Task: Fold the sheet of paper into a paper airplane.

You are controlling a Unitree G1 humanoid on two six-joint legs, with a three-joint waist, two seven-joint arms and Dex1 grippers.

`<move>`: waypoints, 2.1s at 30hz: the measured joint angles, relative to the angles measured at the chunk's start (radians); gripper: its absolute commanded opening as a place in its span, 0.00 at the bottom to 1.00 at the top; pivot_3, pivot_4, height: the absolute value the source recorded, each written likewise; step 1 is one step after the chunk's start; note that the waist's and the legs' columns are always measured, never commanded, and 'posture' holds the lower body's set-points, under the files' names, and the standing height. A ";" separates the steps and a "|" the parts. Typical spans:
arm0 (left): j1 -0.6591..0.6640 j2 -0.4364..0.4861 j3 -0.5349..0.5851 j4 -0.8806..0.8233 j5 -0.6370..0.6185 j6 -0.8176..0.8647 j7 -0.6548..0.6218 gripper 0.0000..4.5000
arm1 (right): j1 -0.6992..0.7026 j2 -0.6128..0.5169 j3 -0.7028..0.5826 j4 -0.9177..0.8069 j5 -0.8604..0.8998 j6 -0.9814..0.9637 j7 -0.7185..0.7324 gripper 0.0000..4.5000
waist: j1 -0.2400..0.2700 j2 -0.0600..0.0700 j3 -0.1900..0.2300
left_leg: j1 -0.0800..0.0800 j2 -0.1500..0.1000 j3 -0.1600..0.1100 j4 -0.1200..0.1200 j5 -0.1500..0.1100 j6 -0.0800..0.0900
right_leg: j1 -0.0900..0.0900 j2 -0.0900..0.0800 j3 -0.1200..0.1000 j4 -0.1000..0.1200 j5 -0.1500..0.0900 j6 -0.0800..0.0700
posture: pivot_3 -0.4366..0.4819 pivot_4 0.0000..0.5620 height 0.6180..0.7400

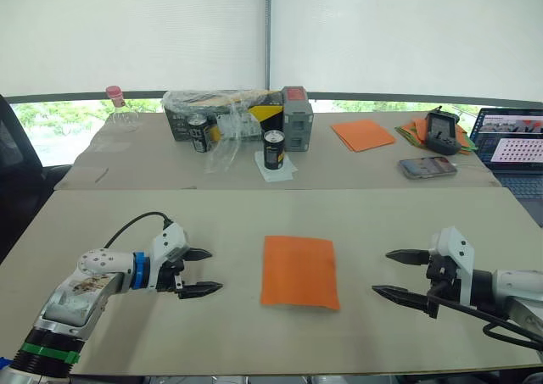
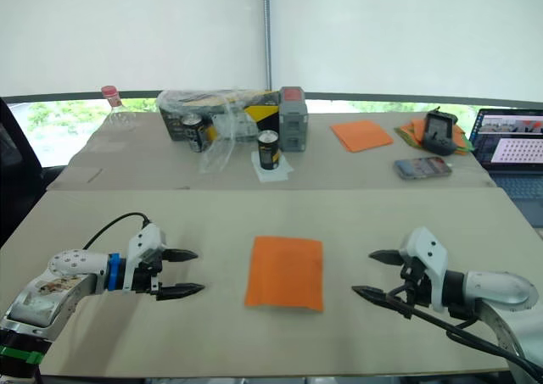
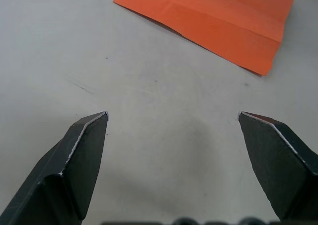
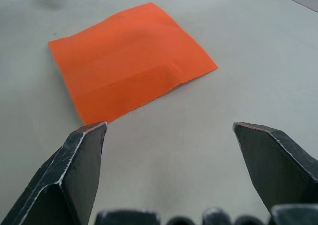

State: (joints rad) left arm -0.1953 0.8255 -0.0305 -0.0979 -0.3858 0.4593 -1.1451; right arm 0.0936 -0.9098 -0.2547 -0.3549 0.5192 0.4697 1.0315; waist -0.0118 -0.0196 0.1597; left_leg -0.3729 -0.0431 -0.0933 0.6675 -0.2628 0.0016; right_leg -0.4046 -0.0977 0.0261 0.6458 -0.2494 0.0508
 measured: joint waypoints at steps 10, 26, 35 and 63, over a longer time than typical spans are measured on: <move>-0.107 -0.010 -0.017 -0.026 -0.129 0.124 -0.108 0.87 | 0.052 -0.002 -0.037 -0.061 -0.020 0.012 -0.014 1.00 | 0.001 0.000 0.000 | 0.000 0.000 0.000 0.000 0.000 0.000 | 0.000 0.000 0.000 0.000 0.000 0.000 | 0.48 0.27 1.00; -0.405 -0.222 -0.331 0.095 0.052 0.051 -0.166 0.00 | 0.161 0.025 -0.072 -0.318 0.012 0.138 -0.189 1.00 | 0.001 -0.001 0.001 | 0.000 -0.002 0.009 0.001 0.000 0.000 | 0.001 0.001 0.001 0.000 0.000 0.000 | 0.48 0.27 1.00; -0.413 -0.308 -0.403 0.193 0.188 0.000 -0.078 0.00 | 0.200 0.065 -0.068 -0.390 -0.001 0.174 -0.290 0.37 | 0.000 -0.002 0.001 | 0.000 -0.002 0.009 0.002 0.000 0.001 | 0.001 0.001 0.003 0.001 0.000 0.000 | 0.48 0.27 1.00; -0.305 -0.341 -0.375 0.038 0.227 0.202 0.150 0.00 | -0.280 0.216 0.439 0.158 -0.385 -0.115 -0.241 0.01 | -0.002 -0.001 0.000 | 0.006 0.000 0.010 0.003 -0.001 0.001 | 0.002 0.005 0.011 0.001 0.001 0.002 | 0.48 0.27 1.00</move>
State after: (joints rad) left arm -0.5004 0.4846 -0.4053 -0.0601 -0.1593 0.6617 -0.9952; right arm -0.1864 -0.6943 0.1839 -0.1965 0.1346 0.3545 0.7901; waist -0.0138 -0.0211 0.1592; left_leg -0.3673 -0.0430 -0.0832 0.6705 -0.2636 0.0030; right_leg -0.4022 -0.0930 0.0366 0.6469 -0.2481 0.0523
